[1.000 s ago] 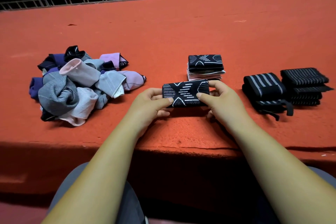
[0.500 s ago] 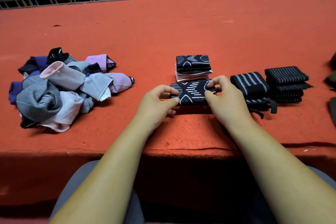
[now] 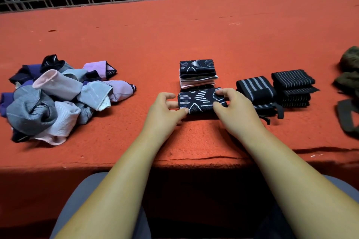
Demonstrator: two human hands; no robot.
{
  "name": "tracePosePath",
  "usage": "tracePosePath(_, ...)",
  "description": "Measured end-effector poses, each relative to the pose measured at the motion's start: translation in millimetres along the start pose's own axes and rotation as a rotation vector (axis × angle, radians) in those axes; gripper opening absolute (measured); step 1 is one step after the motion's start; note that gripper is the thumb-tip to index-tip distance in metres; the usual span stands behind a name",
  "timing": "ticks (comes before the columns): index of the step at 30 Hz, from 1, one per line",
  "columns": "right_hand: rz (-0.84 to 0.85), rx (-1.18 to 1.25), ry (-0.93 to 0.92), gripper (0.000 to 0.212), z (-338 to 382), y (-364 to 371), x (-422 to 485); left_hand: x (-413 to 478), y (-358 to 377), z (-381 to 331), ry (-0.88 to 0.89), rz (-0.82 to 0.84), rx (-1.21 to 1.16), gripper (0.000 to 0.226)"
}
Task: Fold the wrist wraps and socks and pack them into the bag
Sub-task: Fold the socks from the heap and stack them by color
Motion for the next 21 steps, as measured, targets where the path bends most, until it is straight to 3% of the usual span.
tracePosePath(8, 0.107, -0.155, 0.062, 0.039, -13, 16, 0, 5, 5, 14, -0.014, 0.006, 0.195, 0.021)
tracePosePath(15, 0.081, -0.152, 0.078, 0.037, -11, 15, -3, 3, -2, 10, -0.02, -0.043, 0.405, 0.032)
tracePosePath(21, -0.062, -0.134, -0.036, 0.024, 12, 6, -5, -1, -25, 7, -0.019, -0.064, 0.322, 0.031)
Point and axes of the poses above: each hand's wrist, its own x-axis towards the middle knuckle, its own y-axis out of the palm, z = x × y, the point moved 8 cm from there along x, towards the middle knuckle, and after that the axes turned 3 degrees about x, right-handed, at the moved point
